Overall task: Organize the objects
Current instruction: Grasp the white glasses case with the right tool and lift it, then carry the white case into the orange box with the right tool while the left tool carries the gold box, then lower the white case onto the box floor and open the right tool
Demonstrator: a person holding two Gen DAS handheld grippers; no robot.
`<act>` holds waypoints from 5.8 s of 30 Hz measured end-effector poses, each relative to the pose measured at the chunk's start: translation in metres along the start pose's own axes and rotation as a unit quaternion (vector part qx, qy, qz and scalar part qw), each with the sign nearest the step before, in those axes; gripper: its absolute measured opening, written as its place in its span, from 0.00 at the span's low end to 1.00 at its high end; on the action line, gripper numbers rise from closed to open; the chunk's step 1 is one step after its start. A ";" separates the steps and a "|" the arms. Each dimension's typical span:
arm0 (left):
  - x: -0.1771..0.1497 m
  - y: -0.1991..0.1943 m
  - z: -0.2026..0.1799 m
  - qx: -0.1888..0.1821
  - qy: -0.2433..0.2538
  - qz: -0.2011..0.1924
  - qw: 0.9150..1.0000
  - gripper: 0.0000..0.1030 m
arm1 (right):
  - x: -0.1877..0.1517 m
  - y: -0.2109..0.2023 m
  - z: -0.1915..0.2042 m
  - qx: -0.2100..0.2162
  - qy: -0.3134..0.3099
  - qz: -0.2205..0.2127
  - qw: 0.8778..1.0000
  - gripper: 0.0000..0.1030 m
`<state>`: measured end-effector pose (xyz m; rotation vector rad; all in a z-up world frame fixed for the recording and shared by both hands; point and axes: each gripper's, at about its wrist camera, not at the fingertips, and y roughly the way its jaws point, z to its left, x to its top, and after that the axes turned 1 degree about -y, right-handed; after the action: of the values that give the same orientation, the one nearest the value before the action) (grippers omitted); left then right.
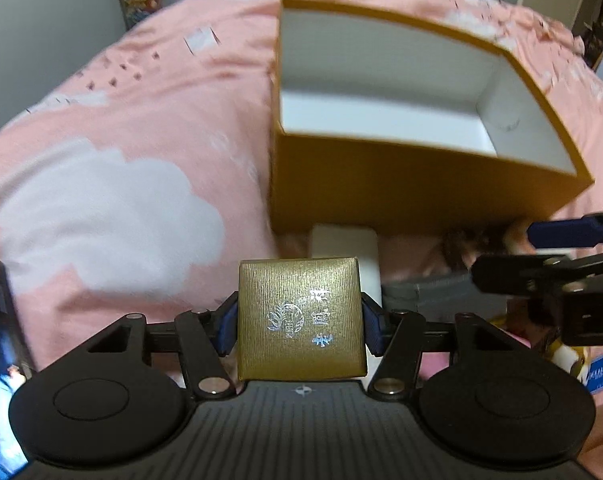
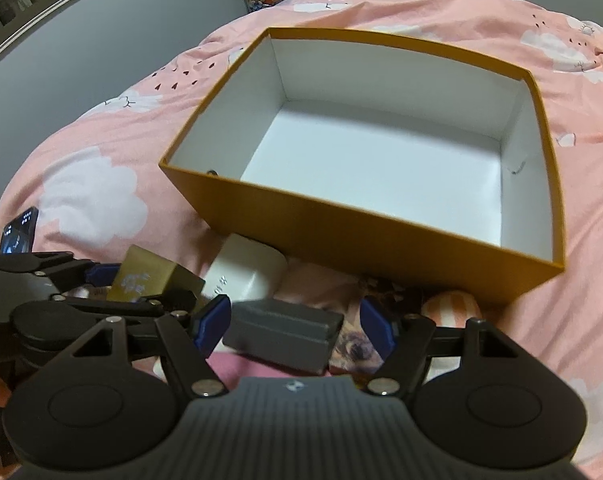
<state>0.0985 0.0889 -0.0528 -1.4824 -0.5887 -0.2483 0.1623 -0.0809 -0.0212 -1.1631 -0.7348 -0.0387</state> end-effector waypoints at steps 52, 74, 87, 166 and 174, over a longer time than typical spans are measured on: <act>0.030 -0.044 0.033 -0.050 -0.071 -0.097 0.991 0.65 | 0.024 0.013 0.031 0.073 0.037 0.029 0.996 0.61; 0.085 -0.073 -0.008 -0.075 -0.016 -0.178 0.981 0.65 | 0.091 -0.132 -0.015 0.029 0.051 -0.157 0.986 0.60; 0.102 0.012 -0.056 -0.037 0.045 -0.076 0.995 0.65 | 0.117 -0.053 -0.064 -0.033 0.087 -0.120 0.988 0.59; 0.124 0.019 -0.014 -0.061 0.061 -0.061 0.994 0.65 | 0.135 0.146 -0.031 0.066 -0.330 0.115 0.934 0.67; 0.126 0.022 -0.009 -0.077 0.049 -0.054 0.994 0.65 | 0.141 0.151 -0.024 0.102 -0.344 0.081 0.930 0.65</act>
<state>0.2174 0.1065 -0.0072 -1.5789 -0.5816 -0.4554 0.3415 0.0099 -0.0725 -1.0287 -1.2210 0.5997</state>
